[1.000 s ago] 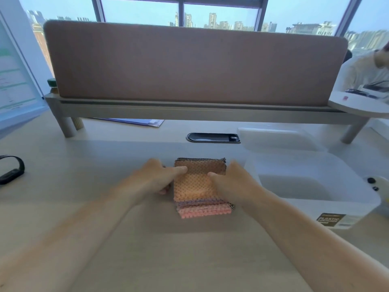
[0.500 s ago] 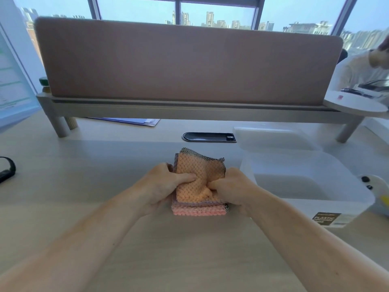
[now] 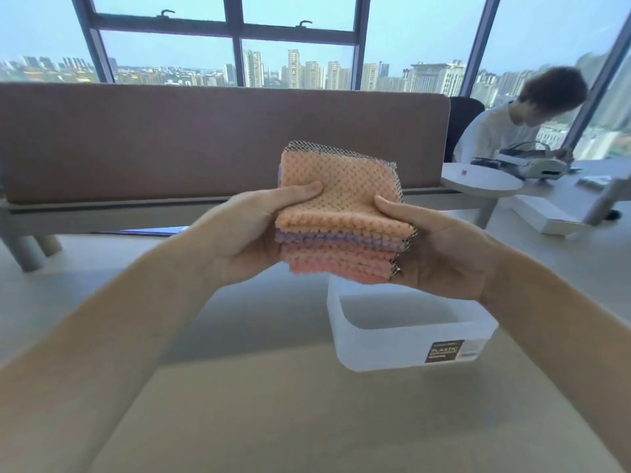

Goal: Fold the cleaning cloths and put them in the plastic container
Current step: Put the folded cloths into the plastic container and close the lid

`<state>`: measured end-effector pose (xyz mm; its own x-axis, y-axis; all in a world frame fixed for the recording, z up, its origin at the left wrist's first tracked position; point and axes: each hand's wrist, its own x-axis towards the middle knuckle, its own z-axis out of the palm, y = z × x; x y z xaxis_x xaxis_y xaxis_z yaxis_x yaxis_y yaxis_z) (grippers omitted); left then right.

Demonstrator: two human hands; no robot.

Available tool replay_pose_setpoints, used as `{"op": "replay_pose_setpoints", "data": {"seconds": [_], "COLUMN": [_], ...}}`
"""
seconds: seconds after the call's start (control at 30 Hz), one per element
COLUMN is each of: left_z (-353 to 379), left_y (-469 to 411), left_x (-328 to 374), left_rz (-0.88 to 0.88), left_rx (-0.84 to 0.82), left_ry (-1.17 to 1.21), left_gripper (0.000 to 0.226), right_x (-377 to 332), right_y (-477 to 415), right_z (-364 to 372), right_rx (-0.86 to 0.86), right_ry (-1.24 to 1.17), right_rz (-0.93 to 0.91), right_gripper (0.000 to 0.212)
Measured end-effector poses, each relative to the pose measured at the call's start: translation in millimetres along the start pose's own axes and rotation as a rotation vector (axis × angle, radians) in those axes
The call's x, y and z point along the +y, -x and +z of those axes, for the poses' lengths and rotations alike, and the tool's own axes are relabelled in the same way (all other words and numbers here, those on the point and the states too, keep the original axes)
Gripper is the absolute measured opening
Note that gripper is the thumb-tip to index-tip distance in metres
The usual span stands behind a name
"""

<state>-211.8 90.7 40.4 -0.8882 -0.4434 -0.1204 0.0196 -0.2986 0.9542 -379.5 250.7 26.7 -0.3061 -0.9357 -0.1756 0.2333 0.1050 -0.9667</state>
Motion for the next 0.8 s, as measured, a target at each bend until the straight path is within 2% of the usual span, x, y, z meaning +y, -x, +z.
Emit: {"op": "replay_pose_setpoints", "data": {"seconds": [0.07,0.17,0.23,0.3,0.37,0.5,0.53,0.63,0.7,0.73,0.8], "left_z": [20,45,56,61,67,75,75,82,89,93,97], "left_y": [-21,-44,-57,-66,-70,-71,-72,-74,-74,-74,-78], "left_x": [-14,-38,-55,-68,-76,-86,-88,-94,-97,-98,-103], "left_rz": [-0.036,-0.067,-0.074,-0.079,-0.056,-0.023,-0.023,-0.042,-0.056,-0.073,-0.104], "left_rx": [-0.004,0.056,0.127,0.235,0.308,0.356,0.353,0.332,0.297,0.279,0.258], "left_ry": [0.001,-0.086,-0.186,-0.340,-0.514,-0.838,-0.904,-1.096,-1.183,-1.217,-1.256], "left_gripper": [0.042,0.050,0.055,0.063,0.059,0.062,0.064,0.068,0.065,0.061,0.054], "right_x": [-3,2,6,9,11,19,21,27,31,33,37], "right_y": [10,19,22,22,20,12,10,8,4,2,-4], "right_z": [-28,-60,-72,-80,-84,-88,-89,-92,-94,-93,-93], "right_rx": [0.052,0.186,0.254,0.295,0.338,0.371,0.365,0.331,0.291,0.269,0.254], "right_ry": [0.018,0.106,0.189,0.277,0.373,0.558,0.598,0.717,0.789,0.824,0.886], "right_rz": [0.028,0.125,0.175,0.198,0.215,0.267,0.283,0.326,0.353,0.376,0.415], "right_gripper": [0.037,0.059,0.063,0.054,0.048,0.070,0.066,0.030,0.014,0.013,0.028]}}
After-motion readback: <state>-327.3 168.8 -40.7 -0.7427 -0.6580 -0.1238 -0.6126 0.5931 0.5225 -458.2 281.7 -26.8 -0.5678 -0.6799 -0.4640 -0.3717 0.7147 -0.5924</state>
